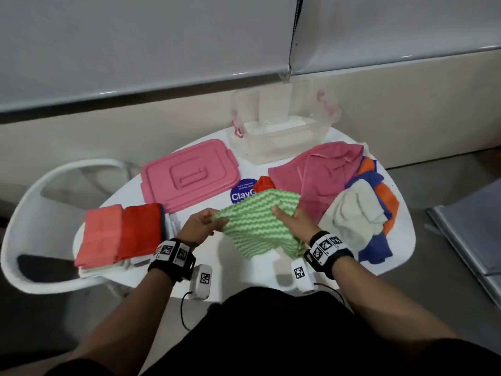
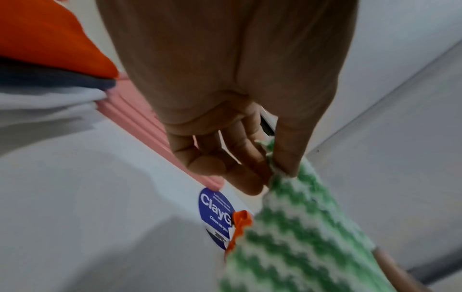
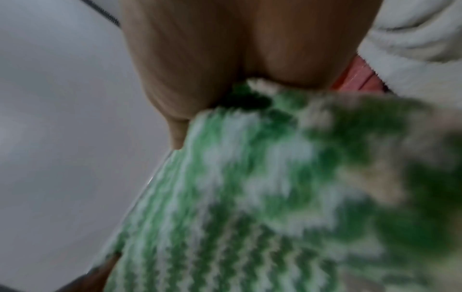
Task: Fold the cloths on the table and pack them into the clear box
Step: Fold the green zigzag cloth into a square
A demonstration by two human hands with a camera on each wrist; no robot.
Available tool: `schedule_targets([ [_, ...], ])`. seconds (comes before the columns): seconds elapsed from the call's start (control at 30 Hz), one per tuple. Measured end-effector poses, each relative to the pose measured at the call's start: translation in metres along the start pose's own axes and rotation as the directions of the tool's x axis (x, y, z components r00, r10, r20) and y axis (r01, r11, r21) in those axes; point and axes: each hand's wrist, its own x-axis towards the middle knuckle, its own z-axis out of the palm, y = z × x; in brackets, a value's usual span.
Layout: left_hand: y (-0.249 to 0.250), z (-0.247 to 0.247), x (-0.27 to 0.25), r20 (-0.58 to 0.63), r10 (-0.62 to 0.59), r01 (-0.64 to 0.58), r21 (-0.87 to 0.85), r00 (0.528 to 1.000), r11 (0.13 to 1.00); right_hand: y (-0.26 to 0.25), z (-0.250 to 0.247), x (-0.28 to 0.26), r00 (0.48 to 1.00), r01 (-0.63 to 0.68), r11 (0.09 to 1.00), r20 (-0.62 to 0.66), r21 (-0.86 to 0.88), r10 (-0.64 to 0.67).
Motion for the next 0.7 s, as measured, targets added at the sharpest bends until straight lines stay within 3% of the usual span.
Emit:
schedule_targets([
  [0.07, -0.007, -0.010, -0.009, -0.029, -0.048, 0.044, -0.107, 0.998, 0.993, 0.005, 0.010, -0.001, 0.999, -0.014, 0.999, 0.051, 0.031, 0.012],
  [0.17, -0.014, -0.019, -0.024, -0.080, -0.121, 0.096, -0.265, 0.989, 0.960, 0.013, 0.021, 0.004, 0.996, -0.085, 0.996, 0.015, 0.031, 0.085],
  [0.37, -0.025, -0.027, -0.042, -0.079, -0.261, 0.218, -0.349, 0.962, 0.911, 0.032, 0.038, 0.003, 0.977, -0.200, 0.963, 0.103, 0.179, 0.184],
  [0.43, -0.037, -0.029, -0.036, -0.148, -0.271, 0.239, -0.198, 0.951, 0.950, 0.042, 0.042, 0.008, 0.980, -0.190, 0.979, 0.076, 0.073, 0.185],
  [0.5, -0.054, -0.032, -0.027, -0.208, -0.206, 0.228, 0.092, 0.956, 0.969, 0.051, 0.044, 0.014, 0.981, -0.193, 0.965, -0.011, -0.179, 0.195],
  [0.57, -0.063, -0.031, -0.020, -0.262, -0.126, 0.224, 0.388, 0.957, 0.894, 0.052, 0.045, 0.018, 0.972, -0.227, 0.929, -0.129, -0.293, 0.196],
  [0.7, -0.063, -0.024, -0.015, -0.358, -0.100, 0.257, 0.424, 0.929, 0.868, 0.045, 0.053, 0.021, 0.950, -0.192, 0.934, -0.297, -0.303, 0.099],
])
